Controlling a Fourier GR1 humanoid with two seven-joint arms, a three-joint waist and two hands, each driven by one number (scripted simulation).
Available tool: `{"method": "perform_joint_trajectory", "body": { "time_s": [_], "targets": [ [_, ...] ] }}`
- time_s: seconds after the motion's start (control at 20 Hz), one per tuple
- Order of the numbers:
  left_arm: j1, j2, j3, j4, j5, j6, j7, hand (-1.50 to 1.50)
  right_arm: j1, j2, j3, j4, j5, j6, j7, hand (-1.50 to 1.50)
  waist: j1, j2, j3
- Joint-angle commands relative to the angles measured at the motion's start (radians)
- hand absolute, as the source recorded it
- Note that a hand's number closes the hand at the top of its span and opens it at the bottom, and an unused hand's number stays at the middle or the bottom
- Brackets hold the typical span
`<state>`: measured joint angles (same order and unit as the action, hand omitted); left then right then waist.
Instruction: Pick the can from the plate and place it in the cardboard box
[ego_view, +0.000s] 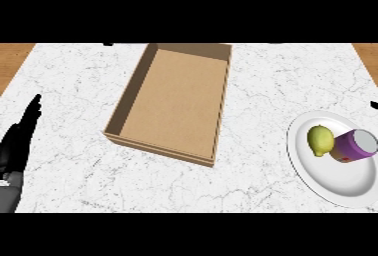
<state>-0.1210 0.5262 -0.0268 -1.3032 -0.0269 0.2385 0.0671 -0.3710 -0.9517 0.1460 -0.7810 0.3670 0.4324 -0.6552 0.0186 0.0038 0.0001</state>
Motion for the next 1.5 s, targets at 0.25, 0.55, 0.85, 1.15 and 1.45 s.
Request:
{"method": "perform_joint_trajectory", "body": {
  "time_s": [0.25,0.55,0.85,1.15,1.45],
  "targets": [
    [0.011,-0.061,0.009,-0.015,-0.065,0.024,0.011,0.00,-0.124,0.137,0.053,0.071,0.175,-0.008,0.116,-1.50,-0.007,-0.002,0.000],
    [0.066,-0.074,0.057,0.003,-0.063,-0.042,-0.069,0.00,-0.178,0.100,-0.003,0.148,0.231,0.054,0.024,-1.50,-0.007,-0.001,0.000],
    [0.046,-0.098,0.079,-0.045,-0.109,-0.042,0.000,0.00,-0.035,0.135,-0.052,0.012,0.228,0.035,0.011,-1.50,-0.020,-0.005,0.000],
    [0.020,-0.082,0.120,-0.043,-0.112,-0.073,0.020,0.00,-0.078,0.187,-0.068,0.002,0.221,0.073,-0.003,-1.50,-0.015,-0.003,0.000],
    [0.014,-0.100,0.131,-0.049,-0.130,-0.097,0.038,0.00,0.064,0.122,-0.101,-0.267,0.185,0.181,0.098,-1.50,-0.025,-0.006,-0.001]
  ]
}}
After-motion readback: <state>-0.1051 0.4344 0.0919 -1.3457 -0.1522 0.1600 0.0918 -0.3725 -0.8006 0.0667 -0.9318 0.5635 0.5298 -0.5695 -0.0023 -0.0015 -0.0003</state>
